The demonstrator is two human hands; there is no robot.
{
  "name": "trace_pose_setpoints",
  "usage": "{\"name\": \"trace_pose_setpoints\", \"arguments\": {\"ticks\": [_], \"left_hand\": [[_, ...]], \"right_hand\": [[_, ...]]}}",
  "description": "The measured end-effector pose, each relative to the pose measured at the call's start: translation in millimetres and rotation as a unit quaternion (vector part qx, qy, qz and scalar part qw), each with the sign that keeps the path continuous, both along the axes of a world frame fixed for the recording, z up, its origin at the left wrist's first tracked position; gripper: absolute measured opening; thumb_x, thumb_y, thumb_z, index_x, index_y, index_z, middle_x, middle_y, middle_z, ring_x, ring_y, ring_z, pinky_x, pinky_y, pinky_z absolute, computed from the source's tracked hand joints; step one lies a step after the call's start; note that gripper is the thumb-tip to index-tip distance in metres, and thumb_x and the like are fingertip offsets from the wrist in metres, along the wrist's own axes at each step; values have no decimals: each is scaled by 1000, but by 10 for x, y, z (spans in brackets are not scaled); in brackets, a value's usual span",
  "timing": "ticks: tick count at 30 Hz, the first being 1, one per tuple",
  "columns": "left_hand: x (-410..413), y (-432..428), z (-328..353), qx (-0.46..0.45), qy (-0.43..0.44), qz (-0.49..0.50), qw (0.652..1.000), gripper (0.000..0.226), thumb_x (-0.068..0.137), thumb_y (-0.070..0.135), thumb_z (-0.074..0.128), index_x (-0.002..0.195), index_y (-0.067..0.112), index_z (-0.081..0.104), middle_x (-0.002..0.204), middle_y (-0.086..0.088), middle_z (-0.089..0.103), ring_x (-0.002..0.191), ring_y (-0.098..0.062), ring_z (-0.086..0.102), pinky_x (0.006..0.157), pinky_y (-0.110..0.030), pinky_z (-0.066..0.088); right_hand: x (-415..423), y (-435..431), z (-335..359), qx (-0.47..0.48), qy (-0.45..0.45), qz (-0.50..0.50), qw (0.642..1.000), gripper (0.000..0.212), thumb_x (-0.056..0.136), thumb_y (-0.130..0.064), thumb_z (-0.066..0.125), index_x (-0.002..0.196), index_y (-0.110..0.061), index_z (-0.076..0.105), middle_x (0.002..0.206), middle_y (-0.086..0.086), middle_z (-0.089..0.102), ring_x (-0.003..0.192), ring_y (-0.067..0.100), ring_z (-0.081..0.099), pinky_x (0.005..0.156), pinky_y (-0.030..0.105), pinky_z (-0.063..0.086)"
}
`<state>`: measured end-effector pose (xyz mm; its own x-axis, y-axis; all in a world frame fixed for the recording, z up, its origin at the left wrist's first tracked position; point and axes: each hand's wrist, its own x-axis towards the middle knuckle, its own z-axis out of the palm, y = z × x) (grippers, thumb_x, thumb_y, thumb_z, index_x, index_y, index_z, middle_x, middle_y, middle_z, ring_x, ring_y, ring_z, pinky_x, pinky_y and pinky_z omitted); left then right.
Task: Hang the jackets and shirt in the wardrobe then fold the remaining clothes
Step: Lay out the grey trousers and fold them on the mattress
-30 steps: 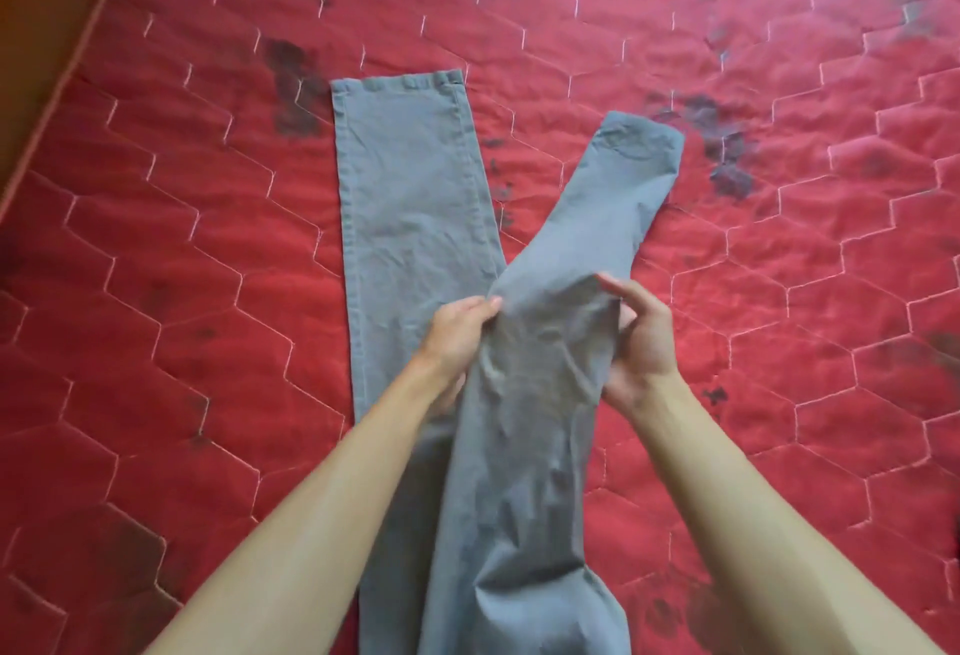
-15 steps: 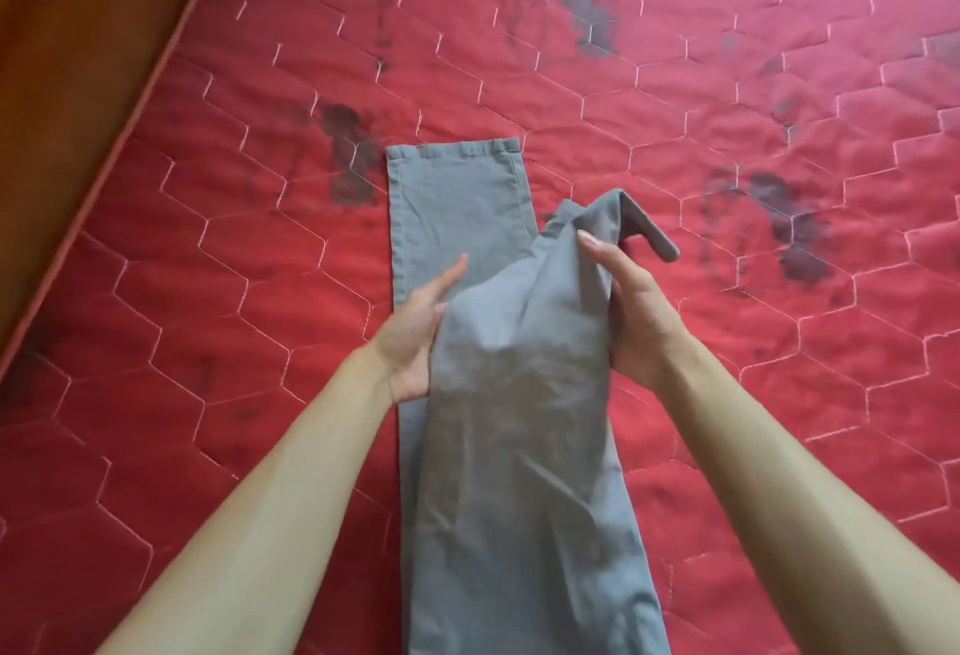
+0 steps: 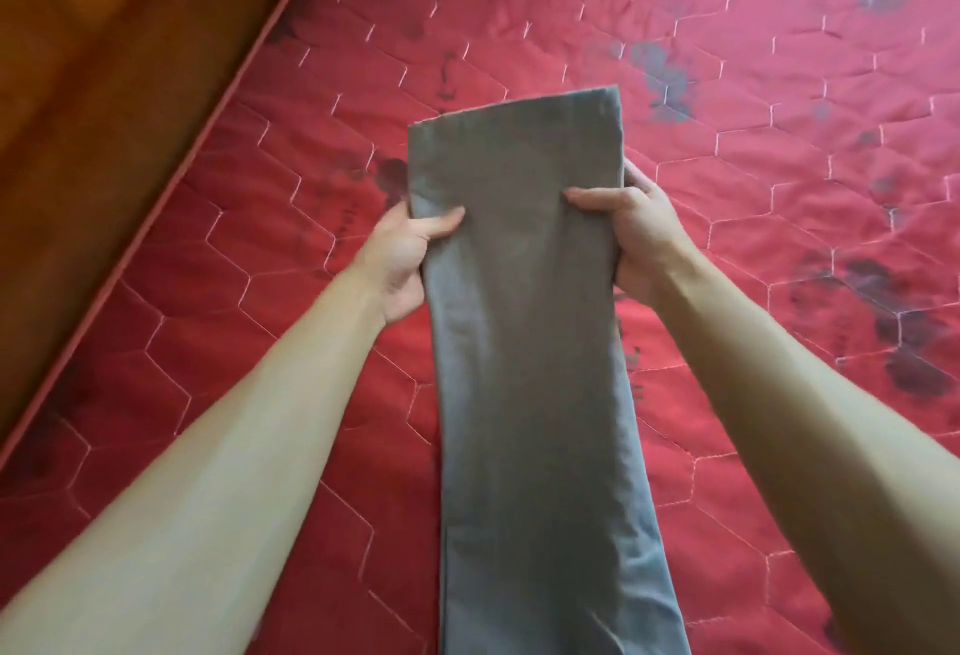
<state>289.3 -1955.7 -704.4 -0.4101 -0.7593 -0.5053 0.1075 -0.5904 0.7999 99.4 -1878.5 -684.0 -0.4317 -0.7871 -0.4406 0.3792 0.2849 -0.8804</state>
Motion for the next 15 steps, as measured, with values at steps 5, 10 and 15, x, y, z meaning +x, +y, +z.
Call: {"name": "trace_pose_setpoints", "arguments": {"ticks": [5,10,15], "left_hand": [[70,139,-661,-46,-287,-14,957,74,86,13,76,148,12,36,116,-10,69,105,-23,67,95,-42,54],[252,575,-926,-174,-384,-71,904,29,81,26,79,102,15,63,84,0,75,84,-17,69,89,-35,54],[348,710,-978,-231,-382,-100,889,10,81,22,79,82,17,70,79,0,73,74,-14,67,77,-31,54]], "right_hand": [[-86,80,-711,192,231,20,953,55,67,-36,76,117,-15,64,105,4,72,89,19,71,85,44,60],[-13,774,-1035,230,263,24,937,36,81,-29,71,115,-19,65,103,-4,72,94,15,70,90,42,56],[4,918,-1077,143,274,38,950,29,90,-7,61,110,-28,67,104,-7,74,94,4,69,91,30,55]]}}
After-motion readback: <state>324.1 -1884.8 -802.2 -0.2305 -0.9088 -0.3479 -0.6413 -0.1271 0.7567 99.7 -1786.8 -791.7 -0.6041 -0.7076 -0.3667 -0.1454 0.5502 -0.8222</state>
